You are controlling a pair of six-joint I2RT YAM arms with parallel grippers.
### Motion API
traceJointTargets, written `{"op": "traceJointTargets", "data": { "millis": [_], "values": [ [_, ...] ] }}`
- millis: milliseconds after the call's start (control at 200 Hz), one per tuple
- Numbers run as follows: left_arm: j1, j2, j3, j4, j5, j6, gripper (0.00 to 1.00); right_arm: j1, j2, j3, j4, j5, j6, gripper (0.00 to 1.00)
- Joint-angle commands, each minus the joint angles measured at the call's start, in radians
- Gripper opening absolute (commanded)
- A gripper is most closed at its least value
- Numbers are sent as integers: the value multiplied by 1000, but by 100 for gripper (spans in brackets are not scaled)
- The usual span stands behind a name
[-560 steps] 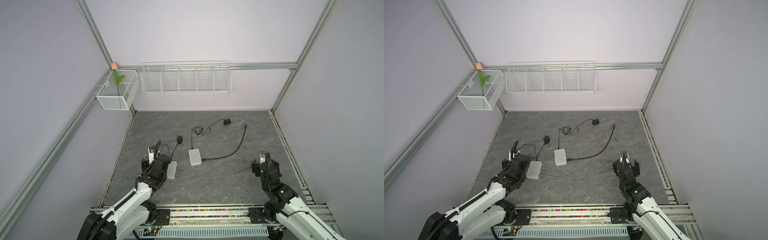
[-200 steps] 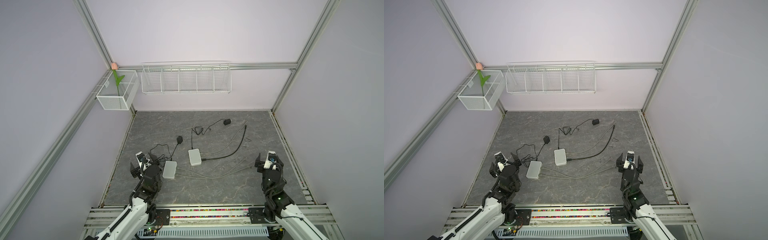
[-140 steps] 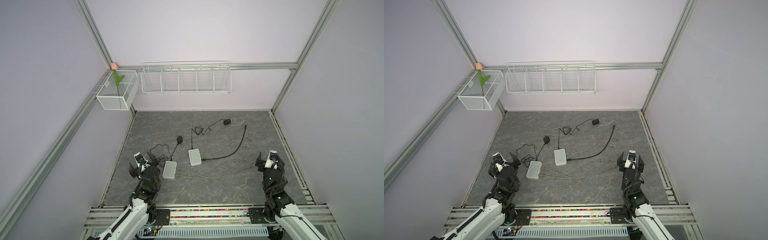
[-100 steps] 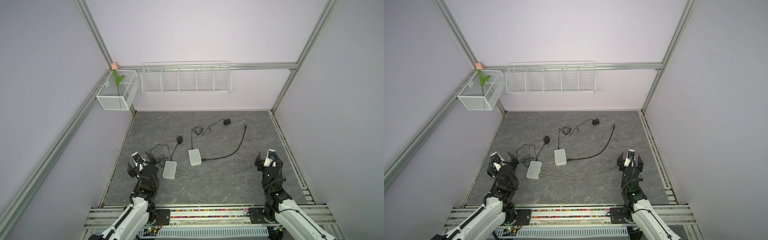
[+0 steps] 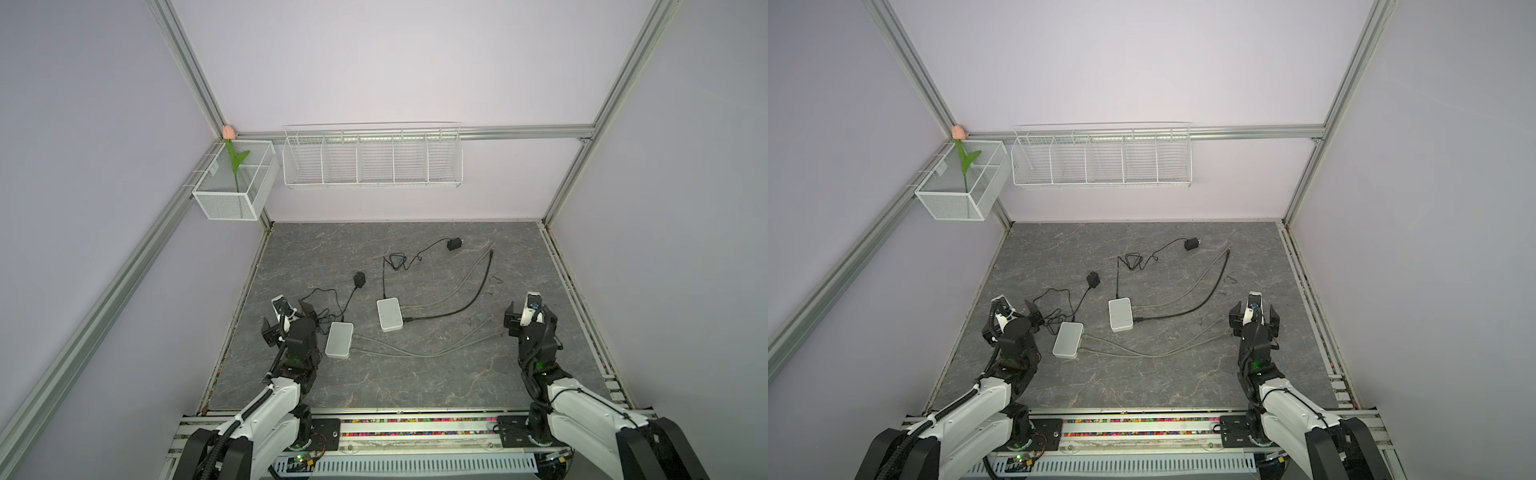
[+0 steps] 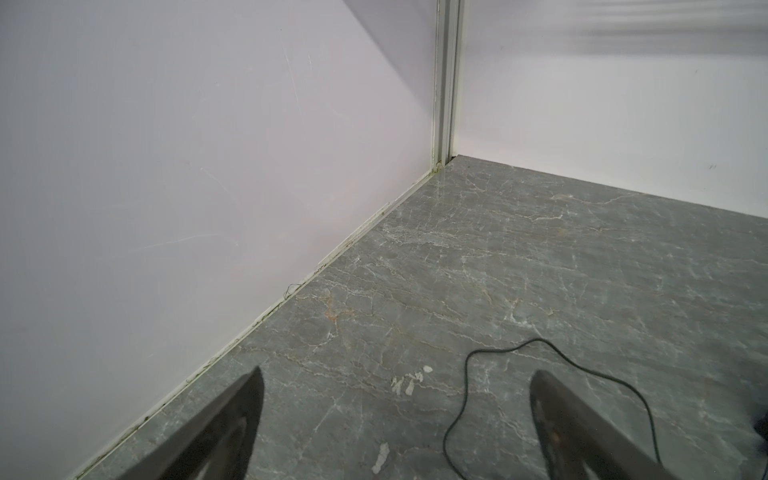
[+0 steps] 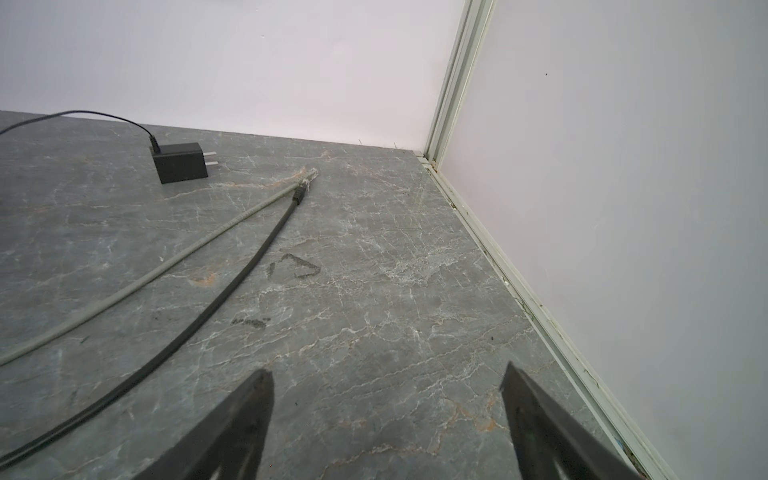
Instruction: Insert the plug into the switch port
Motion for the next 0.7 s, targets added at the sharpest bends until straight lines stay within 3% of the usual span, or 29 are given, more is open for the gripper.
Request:
{"op": "traceJointTargets", "data": {
  "millis": [0, 695],
  "values": [
    [13, 33, 23, 72, 21, 3, 98, -10, 39, 18, 89, -3, 1, 89],
    [31, 179, 55, 210, 25, 26, 99, -22, 242, 76, 240, -6, -18, 89]
  ]
}}
